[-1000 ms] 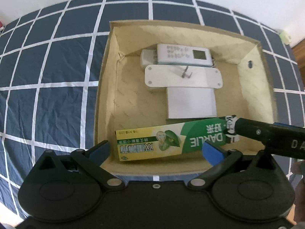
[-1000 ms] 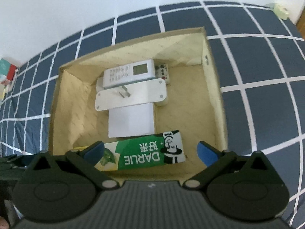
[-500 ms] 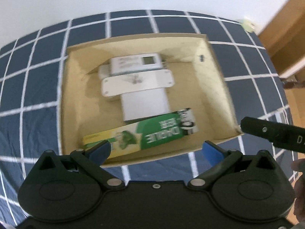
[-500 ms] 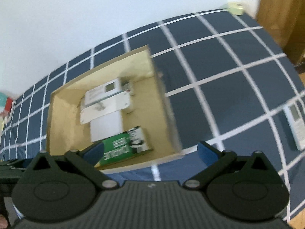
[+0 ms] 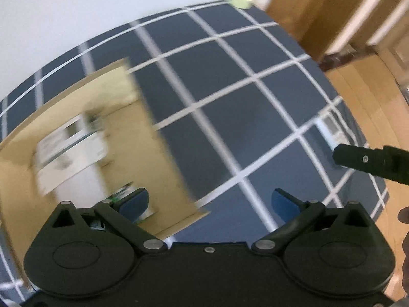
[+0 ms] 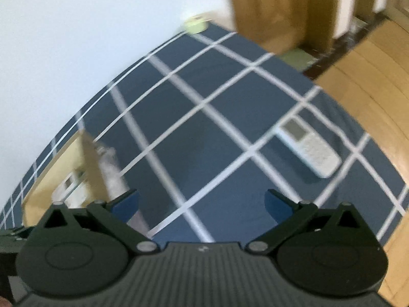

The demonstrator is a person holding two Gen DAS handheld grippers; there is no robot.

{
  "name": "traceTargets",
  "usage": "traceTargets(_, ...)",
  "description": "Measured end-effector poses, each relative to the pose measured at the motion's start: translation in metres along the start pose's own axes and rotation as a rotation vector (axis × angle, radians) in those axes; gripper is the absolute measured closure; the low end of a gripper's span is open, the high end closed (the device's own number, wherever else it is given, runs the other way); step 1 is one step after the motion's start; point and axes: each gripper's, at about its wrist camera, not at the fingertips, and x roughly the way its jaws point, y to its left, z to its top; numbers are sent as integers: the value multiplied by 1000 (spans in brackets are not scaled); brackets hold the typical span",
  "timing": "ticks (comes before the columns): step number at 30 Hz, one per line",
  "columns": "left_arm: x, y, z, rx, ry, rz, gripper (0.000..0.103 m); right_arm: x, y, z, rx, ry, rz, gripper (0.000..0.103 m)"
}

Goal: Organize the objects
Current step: 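Move both grippers out of the box toward the white GREE remote on the bed, then grasp the white GREE remote with the right gripper while the left gripper grips its other end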

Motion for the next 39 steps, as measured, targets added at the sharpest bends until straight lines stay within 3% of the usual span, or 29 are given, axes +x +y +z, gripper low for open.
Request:
traceTargets(9, 56, -94, 54, 208, 51, -49, 0, 5, -91, 26, 236, -52, -82, 0)
traceTargets(19, 122, -160, 95, 398, 137, -85, 0, 37, -163, 32, 513, -35, -141, 0)
traceTargets(28, 175, -203, 121, 598, 229, -135, 0, 78, -191, 35, 702, 7, -152, 0)
traceTargets(36, 213, -225, 127, 658, 296, -180, 0, 114, -201, 34, 767, 64, -173, 3)
traceTargets(39, 221, -230, 126, 671, 317, -194, 0, 120, -204, 34, 798, 61, -164, 11)
